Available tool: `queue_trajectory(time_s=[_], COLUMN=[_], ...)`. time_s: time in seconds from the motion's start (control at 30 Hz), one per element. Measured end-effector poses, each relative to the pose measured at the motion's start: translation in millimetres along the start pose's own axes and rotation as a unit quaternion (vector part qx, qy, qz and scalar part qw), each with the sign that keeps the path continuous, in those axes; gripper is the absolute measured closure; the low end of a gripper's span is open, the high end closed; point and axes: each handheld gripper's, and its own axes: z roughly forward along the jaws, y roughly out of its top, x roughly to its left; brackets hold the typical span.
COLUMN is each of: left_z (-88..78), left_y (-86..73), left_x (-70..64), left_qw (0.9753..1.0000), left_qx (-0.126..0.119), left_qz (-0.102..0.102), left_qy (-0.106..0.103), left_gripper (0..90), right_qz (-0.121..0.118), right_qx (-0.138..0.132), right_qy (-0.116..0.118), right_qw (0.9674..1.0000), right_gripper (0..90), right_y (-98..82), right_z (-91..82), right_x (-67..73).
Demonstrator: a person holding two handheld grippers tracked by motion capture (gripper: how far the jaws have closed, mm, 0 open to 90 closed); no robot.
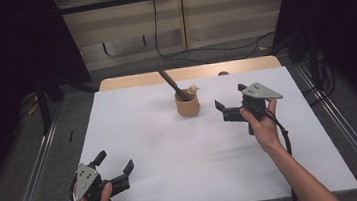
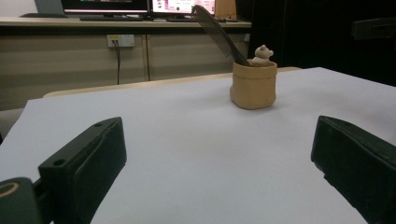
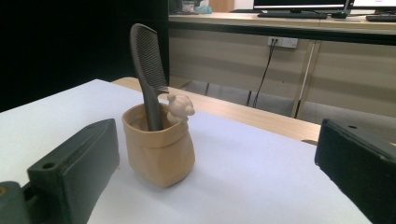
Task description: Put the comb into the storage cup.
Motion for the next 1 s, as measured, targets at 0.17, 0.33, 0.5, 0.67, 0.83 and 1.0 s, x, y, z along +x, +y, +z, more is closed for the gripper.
queue_trajectory(time_s=[0.17, 0.33, 0.5, 0.67, 0.83, 1.0], left_z=[-0.4, -0.4, -0.9, -1.6, -2.1, -1.7], left_y=[-0.2, -0.1, -0.4, -0.1, -0.5, -0.5], left_x=[-0.1, -0.3, 0.3, 0.2, 1.2, 0.0], left_qw=[1.0, 1.0, 1.0, 1.0, 1.0, 1.0], left_qx=[0.001, 0.001, 0.001, -0.002, -0.001, -0.004], left_qz=[0.003, 0.003, 0.003, 0.003, 0.002, 0.001], left_qy=[-0.002, -0.003, 0.001, 0.004, 0.006, 0.001], left_gripper=[3.1, 3.1, 3.1, 3.1, 3.0, 3.0], right_qz=[-0.003, 0.0, 0.001, -0.005, -0.006, -0.007], right_qx=[-0.007, -0.008, -0.01, -0.01, -0.016, -0.019], right_qy=[-0.003, -0.009, -0.013, -0.023, -0.031, -0.038], right_qw=[1.0, 0.9999, 0.9999, 0.9997, 0.9994, 0.9991], right_gripper=[0.0, 0.0, 0.0, 0.0, 0.0, 0.0], right_y=[-2.5, -6.6, -11.2, -16.4, -21.7, -24.3], right_z=[-10.7, -18.7, -27.3, -35.3, -46.9, -56.6], right_x=[-0.6, -4.2, -6.5, -9.8, -13.9, -16.2])
